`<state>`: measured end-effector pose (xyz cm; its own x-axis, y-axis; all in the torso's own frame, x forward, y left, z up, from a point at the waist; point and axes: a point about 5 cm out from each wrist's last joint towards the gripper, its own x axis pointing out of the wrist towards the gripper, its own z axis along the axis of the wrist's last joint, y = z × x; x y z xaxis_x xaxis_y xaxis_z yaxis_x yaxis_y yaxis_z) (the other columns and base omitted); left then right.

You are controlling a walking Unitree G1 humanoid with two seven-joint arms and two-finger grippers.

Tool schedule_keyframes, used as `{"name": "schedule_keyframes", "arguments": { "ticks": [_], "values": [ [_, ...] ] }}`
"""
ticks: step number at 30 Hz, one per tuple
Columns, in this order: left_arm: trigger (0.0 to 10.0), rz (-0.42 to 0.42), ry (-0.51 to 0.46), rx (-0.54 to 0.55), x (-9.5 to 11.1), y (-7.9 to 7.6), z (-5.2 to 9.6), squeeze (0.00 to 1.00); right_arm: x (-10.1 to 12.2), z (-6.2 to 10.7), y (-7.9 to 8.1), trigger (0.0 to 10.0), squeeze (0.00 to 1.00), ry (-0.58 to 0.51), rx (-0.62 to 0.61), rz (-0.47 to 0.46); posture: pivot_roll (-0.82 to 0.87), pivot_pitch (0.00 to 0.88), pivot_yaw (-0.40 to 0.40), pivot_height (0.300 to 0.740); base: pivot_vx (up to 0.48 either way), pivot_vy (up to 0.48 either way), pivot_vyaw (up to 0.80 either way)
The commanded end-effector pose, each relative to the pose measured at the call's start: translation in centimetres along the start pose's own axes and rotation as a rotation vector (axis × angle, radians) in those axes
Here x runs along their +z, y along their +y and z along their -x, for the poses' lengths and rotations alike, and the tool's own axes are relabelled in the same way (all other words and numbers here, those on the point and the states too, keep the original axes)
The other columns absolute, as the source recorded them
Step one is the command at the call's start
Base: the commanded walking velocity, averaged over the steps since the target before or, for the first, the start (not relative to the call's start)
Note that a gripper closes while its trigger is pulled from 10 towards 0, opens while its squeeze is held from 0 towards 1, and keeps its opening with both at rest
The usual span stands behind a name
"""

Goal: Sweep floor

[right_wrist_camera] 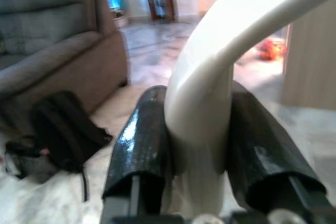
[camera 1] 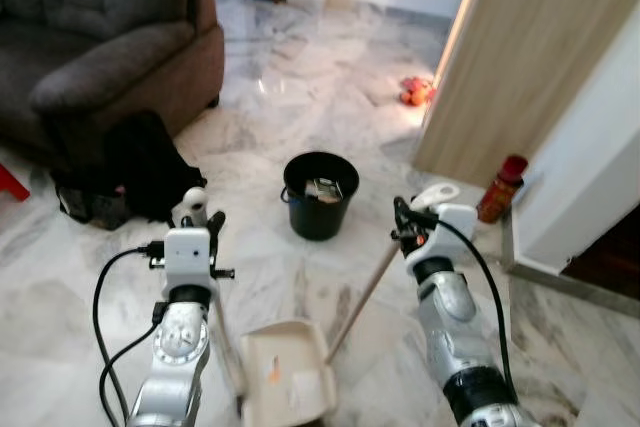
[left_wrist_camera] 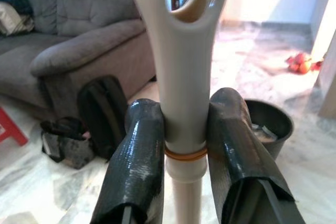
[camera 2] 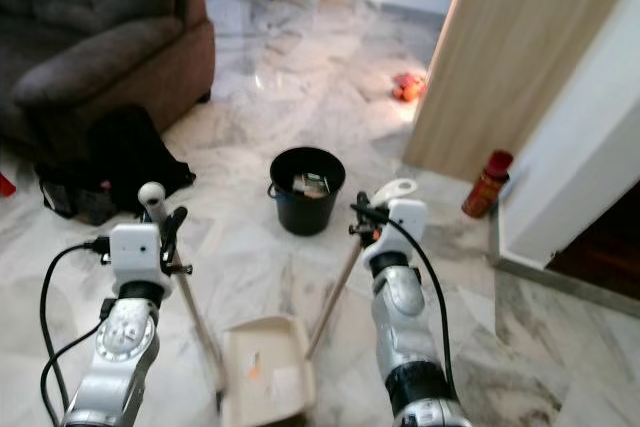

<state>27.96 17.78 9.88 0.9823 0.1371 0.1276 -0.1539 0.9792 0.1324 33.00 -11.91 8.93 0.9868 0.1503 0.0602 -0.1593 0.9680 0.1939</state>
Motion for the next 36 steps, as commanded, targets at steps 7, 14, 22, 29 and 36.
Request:
{"name": "schedule_keyframes", "arguments": {
  "ticks": [7,14,22,29,36],
  "values": [
    [10.0,0.006,-0.046,-0.013,1.04,-0.70,-0.29,0.00,0.85,-0.21,-0.25,10.0,0.00,-0.045,-0.014,-0.049,0.14,0.039,-0.060,0.740,0.298,0.000,0.00],
    [10.0,0.007,-0.046,-0.012,1.04,-0.67,-0.23,0.00,0.77,-0.15,-0.07,10.0,0.00,-0.042,-0.009,-0.046,0.14,0.040,-0.062,0.740,0.298,0.000,0.00],
    [10.0,0.004,-0.045,-0.010,1.03,-0.64,-0.20,0.00,0.73,-0.11,-0.07,10.0,0.00,-0.039,-0.006,-0.049,0.14,0.041,-0.062,0.740,0.299,0.000,0.00],
    [10.0,0.003,-0.045,-0.009,1.06,-0.60,-0.28,0.00,0.76,-0.15,-0.07,10.0,0.00,-0.038,-0.006,-0.048,0.15,0.043,-0.062,0.740,0.300,0.000,0.00],
    [10.0,0.002,-0.046,-0.006,1.09,-0.54,-0.29,0.00,0.79,-0.15,-0.08,10.0,0.00,-0.038,-0.006,-0.049,0.15,0.048,-0.062,0.740,0.297,0.000,0.00]
  ]
}}
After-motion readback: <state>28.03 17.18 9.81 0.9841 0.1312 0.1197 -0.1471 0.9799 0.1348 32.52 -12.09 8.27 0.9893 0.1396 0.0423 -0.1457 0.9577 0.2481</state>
